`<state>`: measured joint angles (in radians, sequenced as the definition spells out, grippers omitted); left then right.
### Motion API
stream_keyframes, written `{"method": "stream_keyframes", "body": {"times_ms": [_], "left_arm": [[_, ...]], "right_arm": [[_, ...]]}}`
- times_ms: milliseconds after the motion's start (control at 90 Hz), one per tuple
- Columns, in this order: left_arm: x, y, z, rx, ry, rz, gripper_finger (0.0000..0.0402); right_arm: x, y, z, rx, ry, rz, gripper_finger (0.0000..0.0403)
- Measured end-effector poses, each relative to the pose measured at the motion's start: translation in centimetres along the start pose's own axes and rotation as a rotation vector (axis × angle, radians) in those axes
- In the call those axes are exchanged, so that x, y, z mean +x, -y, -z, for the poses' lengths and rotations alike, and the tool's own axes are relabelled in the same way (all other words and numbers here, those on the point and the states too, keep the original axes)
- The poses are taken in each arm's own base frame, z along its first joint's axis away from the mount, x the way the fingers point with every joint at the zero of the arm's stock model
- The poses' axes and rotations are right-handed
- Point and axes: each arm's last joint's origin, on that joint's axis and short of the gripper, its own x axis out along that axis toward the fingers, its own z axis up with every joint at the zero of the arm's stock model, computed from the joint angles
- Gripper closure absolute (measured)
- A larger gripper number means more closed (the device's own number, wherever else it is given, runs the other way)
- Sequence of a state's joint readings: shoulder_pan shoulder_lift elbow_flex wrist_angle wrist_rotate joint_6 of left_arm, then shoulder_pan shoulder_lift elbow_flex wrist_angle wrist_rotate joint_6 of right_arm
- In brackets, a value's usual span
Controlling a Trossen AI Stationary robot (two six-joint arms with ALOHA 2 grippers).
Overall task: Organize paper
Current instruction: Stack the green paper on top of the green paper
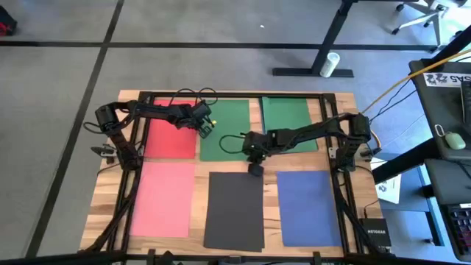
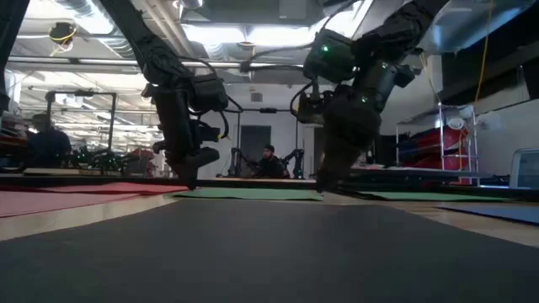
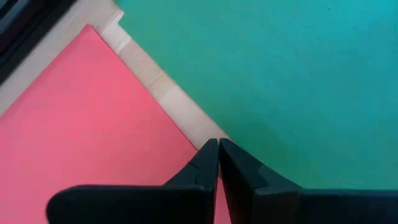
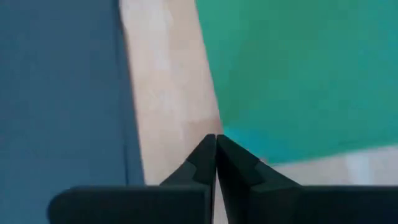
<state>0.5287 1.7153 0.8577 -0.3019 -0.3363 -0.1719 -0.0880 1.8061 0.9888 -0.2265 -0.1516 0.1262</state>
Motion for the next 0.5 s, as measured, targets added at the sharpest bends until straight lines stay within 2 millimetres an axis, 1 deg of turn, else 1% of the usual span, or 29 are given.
{"method": "stream_keyframes", "body": {"times_ms": [156,333,500], "left_arm": [[0.0,0.0,0.0,0.006,0.005,0.001,0.0402],[0.0,-0.1,-0.1,0.003,0.007,0.0,0.0402],[0.0,-0.1,-0.1,0.004,0.005,0.0,0.0402]], "right_arm": [[0.3,-0.5,-0.6,-0.039,0.063,-0.02,0.0403],[2.2,-0.1,-0.3,-0.039,0.05,-0.038,0.0403],[2.6,0.0,-0.6,-0.038,0.056,-0.015,0.0403]]}}
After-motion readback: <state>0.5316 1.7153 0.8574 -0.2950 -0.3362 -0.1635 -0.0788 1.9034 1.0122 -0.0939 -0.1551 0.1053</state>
